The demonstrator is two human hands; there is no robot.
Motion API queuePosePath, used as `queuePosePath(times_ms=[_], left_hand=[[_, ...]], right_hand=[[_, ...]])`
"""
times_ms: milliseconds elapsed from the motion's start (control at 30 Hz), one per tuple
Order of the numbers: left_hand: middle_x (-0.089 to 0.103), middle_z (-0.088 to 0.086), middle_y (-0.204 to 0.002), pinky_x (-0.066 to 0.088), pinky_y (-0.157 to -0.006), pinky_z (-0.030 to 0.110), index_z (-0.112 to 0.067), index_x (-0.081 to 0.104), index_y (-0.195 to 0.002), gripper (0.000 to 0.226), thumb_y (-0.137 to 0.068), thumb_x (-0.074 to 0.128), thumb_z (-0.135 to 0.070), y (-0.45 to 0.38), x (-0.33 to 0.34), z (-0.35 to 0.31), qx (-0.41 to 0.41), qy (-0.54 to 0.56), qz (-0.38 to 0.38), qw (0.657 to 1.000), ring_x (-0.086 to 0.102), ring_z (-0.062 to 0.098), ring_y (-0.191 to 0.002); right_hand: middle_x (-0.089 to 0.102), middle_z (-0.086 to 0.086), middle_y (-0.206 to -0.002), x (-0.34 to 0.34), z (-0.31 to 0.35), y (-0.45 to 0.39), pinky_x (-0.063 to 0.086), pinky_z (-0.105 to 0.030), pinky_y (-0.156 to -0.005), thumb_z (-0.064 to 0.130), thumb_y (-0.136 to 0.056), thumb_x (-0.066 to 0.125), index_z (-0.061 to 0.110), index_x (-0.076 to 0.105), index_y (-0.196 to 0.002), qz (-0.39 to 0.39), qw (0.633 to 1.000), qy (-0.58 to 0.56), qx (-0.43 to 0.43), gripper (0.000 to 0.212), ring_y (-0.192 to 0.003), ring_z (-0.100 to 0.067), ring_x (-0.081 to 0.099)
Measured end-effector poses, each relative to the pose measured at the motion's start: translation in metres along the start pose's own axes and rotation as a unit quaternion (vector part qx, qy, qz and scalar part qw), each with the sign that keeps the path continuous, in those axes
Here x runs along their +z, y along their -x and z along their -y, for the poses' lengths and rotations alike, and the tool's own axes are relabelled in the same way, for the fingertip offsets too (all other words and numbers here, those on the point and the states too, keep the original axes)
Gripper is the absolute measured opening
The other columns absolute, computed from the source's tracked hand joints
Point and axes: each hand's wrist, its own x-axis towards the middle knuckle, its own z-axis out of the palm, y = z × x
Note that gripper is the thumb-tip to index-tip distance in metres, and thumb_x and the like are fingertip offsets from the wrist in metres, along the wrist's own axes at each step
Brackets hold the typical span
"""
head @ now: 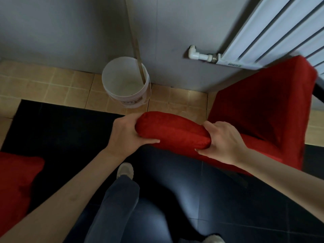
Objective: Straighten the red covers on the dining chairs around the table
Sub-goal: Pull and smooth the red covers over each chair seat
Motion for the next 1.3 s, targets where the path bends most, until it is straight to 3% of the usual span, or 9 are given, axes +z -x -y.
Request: queuePosePath(times_ms=[233, 367, 500, 567, 633, 733, 833, 1100, 1300], left_hand=[[0.072, 0.013, -0.092, 0.049, -0.081, 0.031, 0.001, 0.070, -0.102, 0.071, -0.044, 0.094, -0.032, -0.020, -0.004, -0.061, 0.067, -0.030, 0.005, 0.997, 0.068, 0.026, -0.085], [0.070, 0.012, -0.099, 0.046, -0.085, 0.032, -0.001, 0.065, -0.114, 0.081, -0.046, 0.092, -0.037, -0.027, 0.004, -0.082, 0.121, -0.047, -0.027, 0.991, 0.063, 0.024, -0.092], [0.057, 0.007, -0.132, 0.036, -0.107, 0.041, -0.017, 0.044, -0.142, 0.111, -0.044, 0.096, -0.031, -0.042, 0.004, -0.068, 0.037, -0.037, 0.096, 0.994, 0.050, 0.021, -0.122], [0.064, -0.005, -0.115, 0.045, -0.096, 0.034, -0.018, 0.057, -0.131, 0.093, -0.047, 0.096, -0.023, -0.046, 0.004, -0.059, 0.034, -0.032, 0.154, 0.987, 0.059, 0.013, -0.109], [0.062, -0.022, -0.095, 0.042, -0.082, 0.018, -0.020, 0.067, -0.114, 0.075, -0.045, 0.097, -0.021, -0.046, 0.006, -0.061, 0.044, -0.025, 0.157, 0.986, 0.059, -0.004, -0.090], [0.053, -0.033, -0.079, 0.036, -0.071, 0.012, -0.021, 0.071, -0.099, 0.063, -0.042, 0.097, -0.022, -0.042, 0.007, -0.074, 0.041, -0.017, 0.133, 0.990, 0.054, -0.016, -0.078], [0.058, -0.025, -0.084, 0.038, -0.071, 0.020, -0.018, 0.072, -0.102, 0.067, -0.039, 0.096, -0.024, -0.047, 0.008, -0.095, 0.030, -0.026, 0.113, 0.993, 0.055, -0.005, -0.078], [0.073, 0.008, -0.095, 0.038, -0.099, 0.055, -0.011, 0.074, -0.104, 0.071, -0.039, 0.096, -0.028, -0.052, 0.017, -0.174, 0.097, -0.102, 0.125, 0.982, 0.066, 0.031, -0.092], [0.072, 0.007, -0.094, 0.029, -0.104, 0.053, -0.014, 0.074, -0.105, 0.074, -0.038, 0.095, -0.037, -0.038, 0.035, -0.224, 0.153, -0.154, 0.145, 0.965, 0.066, 0.032, -0.092]], right_hand=[[0.059, -0.005, -0.062, -0.045, -0.013, 0.028, 0.050, -0.035, -0.060, 0.032, -0.056, 0.090, 0.004, 0.061, -0.084, -0.012, 0.999, 0.005, 0.029, 0.049, -0.055, -0.024, 0.056], [0.059, -0.007, -0.061, -0.066, -0.024, 0.039, 0.042, -0.028, -0.053, 0.030, -0.054, 0.091, 0.002, 0.061, -0.083, -0.039, 0.998, 0.012, 0.044, 0.051, -0.052, -0.024, 0.055], [0.059, -0.007, -0.060, -0.078, -0.030, 0.053, 0.041, -0.028, -0.049, 0.031, -0.053, 0.091, 0.003, 0.062, -0.084, -0.053, 0.997, 0.022, 0.047, 0.050, -0.051, -0.023, 0.056], [0.059, -0.006, -0.060, -0.077, -0.031, 0.062, 0.044, -0.029, -0.049, 0.031, -0.054, 0.091, 0.003, 0.062, -0.083, -0.048, 0.998, 0.021, 0.046, 0.049, -0.052, -0.023, 0.056], [0.060, -0.006, -0.063, -0.079, -0.032, 0.069, 0.048, -0.031, -0.051, 0.033, -0.058, 0.089, 0.004, 0.061, -0.083, -0.038, 0.998, 0.020, 0.053, 0.047, -0.055, -0.023, 0.056], [0.060, -0.006, -0.065, -0.087, -0.036, 0.078, 0.047, -0.032, -0.053, 0.034, -0.059, 0.087, 0.004, 0.062, -0.086, -0.039, 0.997, 0.019, 0.068, 0.047, -0.058, -0.023, 0.057], [0.061, -0.007, -0.065, -0.099, -0.043, 0.087, 0.047, -0.034, -0.057, 0.034, -0.056, 0.089, 0.004, 0.062, -0.086, -0.047, 0.995, 0.023, 0.082, 0.050, -0.058, -0.026, 0.058], [0.066, -0.006, -0.078, -0.128, -0.063, 0.141, 0.048, -0.040, -0.072, 0.038, -0.056, 0.089, 0.006, 0.062, -0.099, -0.074, 0.987, 0.013, 0.144, 0.060, -0.070, -0.027, 0.061], [0.065, -0.003, -0.107, -0.148, -0.078, 0.195, 0.047, -0.038, -0.082, 0.047, -0.058, 0.087, 0.019, 0.050, -0.127, -0.057, 0.971, -0.031, 0.232, 0.084, -0.097, -0.025, 0.058]])
